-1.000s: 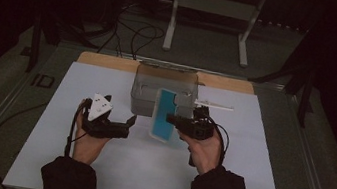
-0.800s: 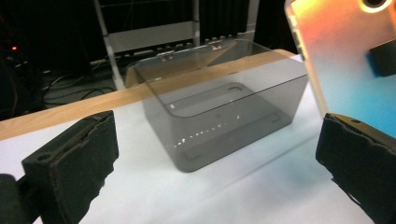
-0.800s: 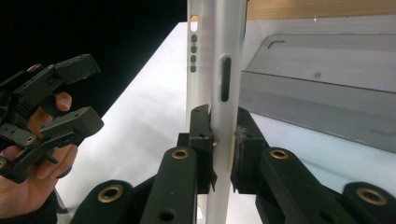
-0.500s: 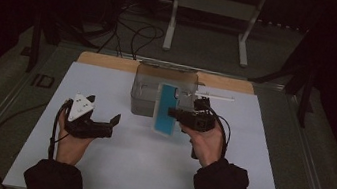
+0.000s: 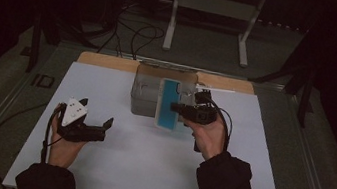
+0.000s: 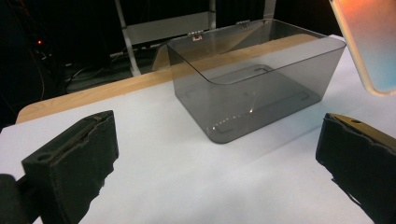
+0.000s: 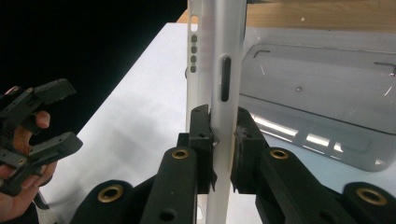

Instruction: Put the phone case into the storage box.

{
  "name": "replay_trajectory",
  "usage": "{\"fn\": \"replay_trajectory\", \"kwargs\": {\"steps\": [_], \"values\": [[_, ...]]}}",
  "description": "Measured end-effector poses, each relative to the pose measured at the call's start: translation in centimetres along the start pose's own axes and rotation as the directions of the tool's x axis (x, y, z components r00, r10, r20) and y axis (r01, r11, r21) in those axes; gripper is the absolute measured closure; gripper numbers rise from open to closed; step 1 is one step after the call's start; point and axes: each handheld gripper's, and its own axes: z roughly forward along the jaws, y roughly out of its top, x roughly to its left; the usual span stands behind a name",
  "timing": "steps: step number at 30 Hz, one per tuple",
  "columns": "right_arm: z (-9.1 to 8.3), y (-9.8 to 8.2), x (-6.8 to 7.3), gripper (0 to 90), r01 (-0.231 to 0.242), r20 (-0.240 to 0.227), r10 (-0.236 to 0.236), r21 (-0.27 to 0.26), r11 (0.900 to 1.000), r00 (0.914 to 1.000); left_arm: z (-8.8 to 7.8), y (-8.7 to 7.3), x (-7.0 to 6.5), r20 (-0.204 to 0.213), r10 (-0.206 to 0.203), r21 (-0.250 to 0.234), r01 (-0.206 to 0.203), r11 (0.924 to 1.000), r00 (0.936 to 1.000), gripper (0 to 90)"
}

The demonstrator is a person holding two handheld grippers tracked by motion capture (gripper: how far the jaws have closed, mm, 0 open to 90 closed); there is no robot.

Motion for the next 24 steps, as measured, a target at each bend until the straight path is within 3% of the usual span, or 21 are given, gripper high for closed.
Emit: {"fn": "replay_trajectory", "kwargs": {"steps": [12, 24], "values": [[0.2, 1.0, -0.4, 81.4, -0.007, 0.012, 0.007, 0.020, 1.000, 0.9999, -0.5, -1.7, 0.7, -0.012, -0.019, 0.014, 0.019, 0.9997, 0.9997, 0.1], [0.1, 2.4, -0.5, 81.4, 0.002, 0.027, -0.003, 0.030, 1.000, 0.9996, -1.3, -3.6, 1.1, -0.021, -0.036, -0.006, 0.036, 0.9993, 0.9991, 0.1]]}}
